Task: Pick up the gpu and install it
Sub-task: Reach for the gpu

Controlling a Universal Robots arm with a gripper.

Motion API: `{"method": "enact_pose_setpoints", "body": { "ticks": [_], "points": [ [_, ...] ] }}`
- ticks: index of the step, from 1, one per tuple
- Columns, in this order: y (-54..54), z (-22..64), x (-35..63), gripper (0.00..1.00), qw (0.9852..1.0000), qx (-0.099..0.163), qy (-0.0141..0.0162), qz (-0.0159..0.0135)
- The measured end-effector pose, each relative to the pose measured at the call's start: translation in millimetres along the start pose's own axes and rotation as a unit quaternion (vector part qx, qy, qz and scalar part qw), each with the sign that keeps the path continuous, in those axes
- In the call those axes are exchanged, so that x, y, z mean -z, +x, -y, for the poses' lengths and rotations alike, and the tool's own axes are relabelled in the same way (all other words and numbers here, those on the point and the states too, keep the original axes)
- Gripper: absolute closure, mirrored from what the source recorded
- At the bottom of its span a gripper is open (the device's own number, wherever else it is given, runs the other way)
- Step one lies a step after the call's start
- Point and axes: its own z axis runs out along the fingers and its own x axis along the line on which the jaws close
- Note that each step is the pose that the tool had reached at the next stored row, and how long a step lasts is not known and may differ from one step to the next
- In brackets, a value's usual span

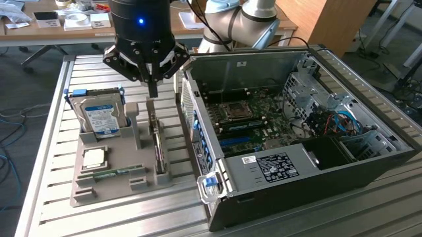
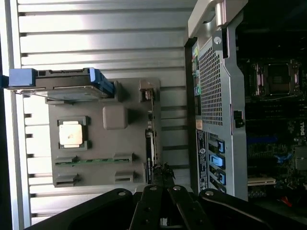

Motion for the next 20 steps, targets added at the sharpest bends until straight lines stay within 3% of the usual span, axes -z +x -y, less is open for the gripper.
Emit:
{"method": "enact_pose_setpoints", "body": {
  "ticks": [10,20],
  "points": [
    [3.5,6.4,0.2,0.89,1.0000,0.000,0.0000,0.0000],
    [4.9,7.5,-1.3,0.89,1.0000,0.000,0.0000,0.0000]
  ]
}}
